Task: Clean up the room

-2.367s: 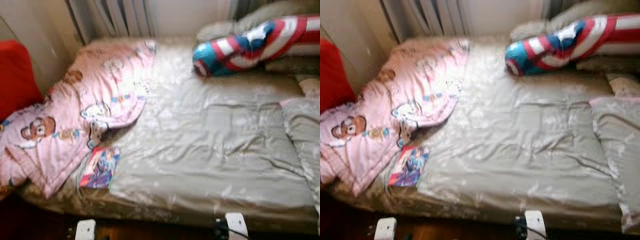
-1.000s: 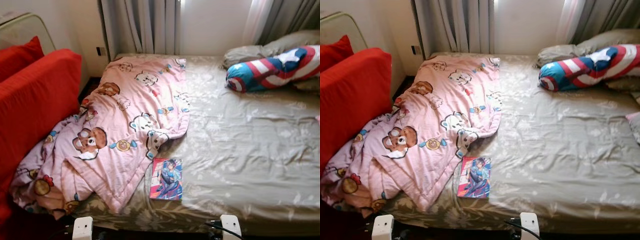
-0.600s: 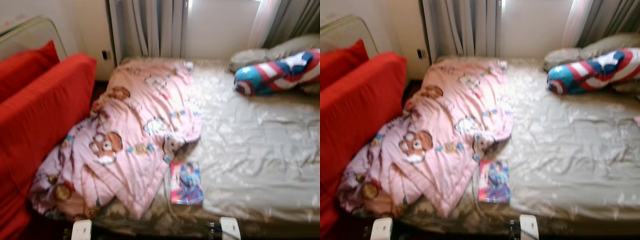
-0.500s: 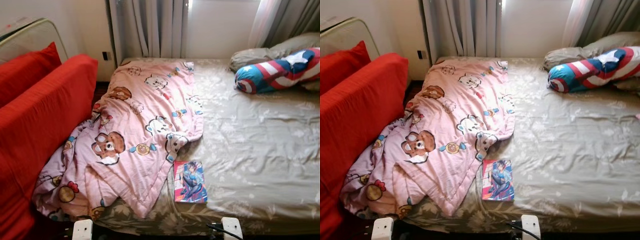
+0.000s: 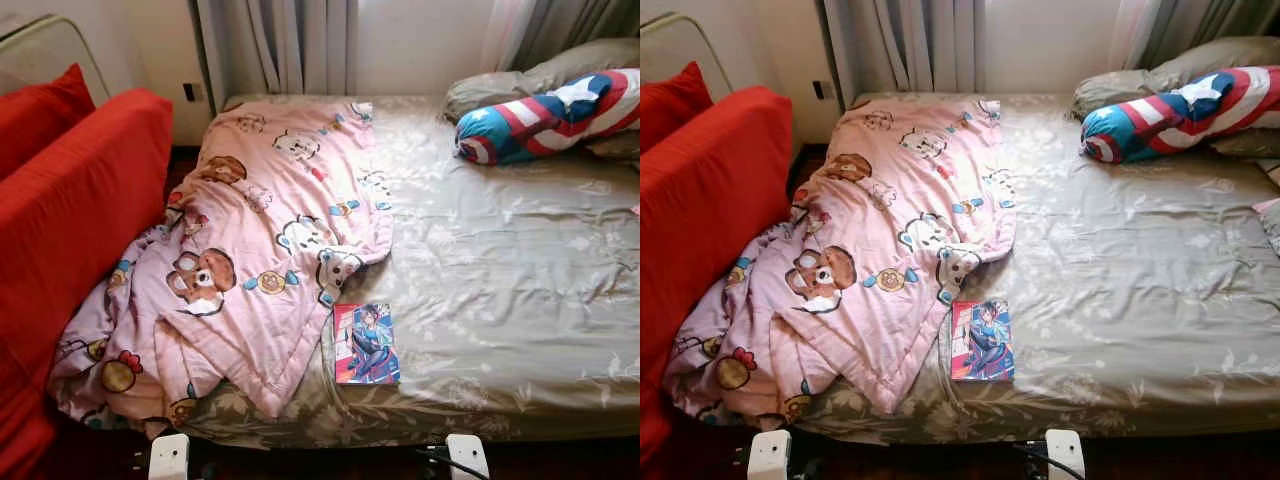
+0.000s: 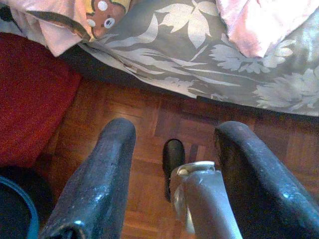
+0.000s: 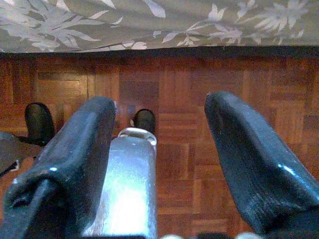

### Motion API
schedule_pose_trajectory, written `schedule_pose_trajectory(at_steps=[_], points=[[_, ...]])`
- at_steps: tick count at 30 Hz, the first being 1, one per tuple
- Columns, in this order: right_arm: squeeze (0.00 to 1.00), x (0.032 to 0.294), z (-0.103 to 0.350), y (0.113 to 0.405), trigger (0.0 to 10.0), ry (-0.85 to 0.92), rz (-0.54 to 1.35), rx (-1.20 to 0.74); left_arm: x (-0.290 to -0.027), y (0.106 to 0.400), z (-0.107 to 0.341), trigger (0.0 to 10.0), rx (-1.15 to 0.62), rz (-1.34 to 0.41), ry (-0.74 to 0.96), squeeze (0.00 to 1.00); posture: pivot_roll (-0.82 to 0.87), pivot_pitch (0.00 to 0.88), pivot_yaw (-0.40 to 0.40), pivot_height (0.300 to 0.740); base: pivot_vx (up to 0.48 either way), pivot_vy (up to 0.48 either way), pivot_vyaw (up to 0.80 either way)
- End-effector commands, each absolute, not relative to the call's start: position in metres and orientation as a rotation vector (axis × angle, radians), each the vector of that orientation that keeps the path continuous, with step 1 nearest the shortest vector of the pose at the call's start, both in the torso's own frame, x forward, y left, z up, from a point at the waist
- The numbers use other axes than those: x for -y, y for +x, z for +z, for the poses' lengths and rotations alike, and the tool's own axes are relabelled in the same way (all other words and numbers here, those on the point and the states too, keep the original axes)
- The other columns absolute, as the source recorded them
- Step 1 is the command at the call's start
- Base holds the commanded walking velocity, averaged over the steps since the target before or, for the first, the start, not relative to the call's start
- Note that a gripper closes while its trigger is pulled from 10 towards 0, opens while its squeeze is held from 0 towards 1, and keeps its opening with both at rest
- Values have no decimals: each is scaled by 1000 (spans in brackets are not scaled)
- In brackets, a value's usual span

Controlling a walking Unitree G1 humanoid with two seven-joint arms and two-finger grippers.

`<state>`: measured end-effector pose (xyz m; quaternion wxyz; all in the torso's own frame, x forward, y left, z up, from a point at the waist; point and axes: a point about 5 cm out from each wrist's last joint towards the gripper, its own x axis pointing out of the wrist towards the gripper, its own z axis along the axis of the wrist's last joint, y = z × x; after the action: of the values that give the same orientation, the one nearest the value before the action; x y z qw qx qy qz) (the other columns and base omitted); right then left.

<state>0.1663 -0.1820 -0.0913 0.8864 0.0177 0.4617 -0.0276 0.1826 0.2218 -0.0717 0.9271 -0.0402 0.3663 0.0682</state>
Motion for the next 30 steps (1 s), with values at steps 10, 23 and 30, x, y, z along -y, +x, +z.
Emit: schedule_pose_trajectory(at_steps=[10,23,30], points=[[0,188,-91,166,10000,54,-101,-952,-226,173,-76,10000,-794,152,-91,0,-1,171,0,740,0,0,266],[0,182,-91,165,10000,54,-81,-947,-225,173,-76,10000,-791,150,-95,0,0,164,-8,740,0,0,472],[0,185,-91,166,10000,27,-61,-945,-222,173,-77,10000,-789,149,-100,0,-6,161,-23,740,0,0,0]])
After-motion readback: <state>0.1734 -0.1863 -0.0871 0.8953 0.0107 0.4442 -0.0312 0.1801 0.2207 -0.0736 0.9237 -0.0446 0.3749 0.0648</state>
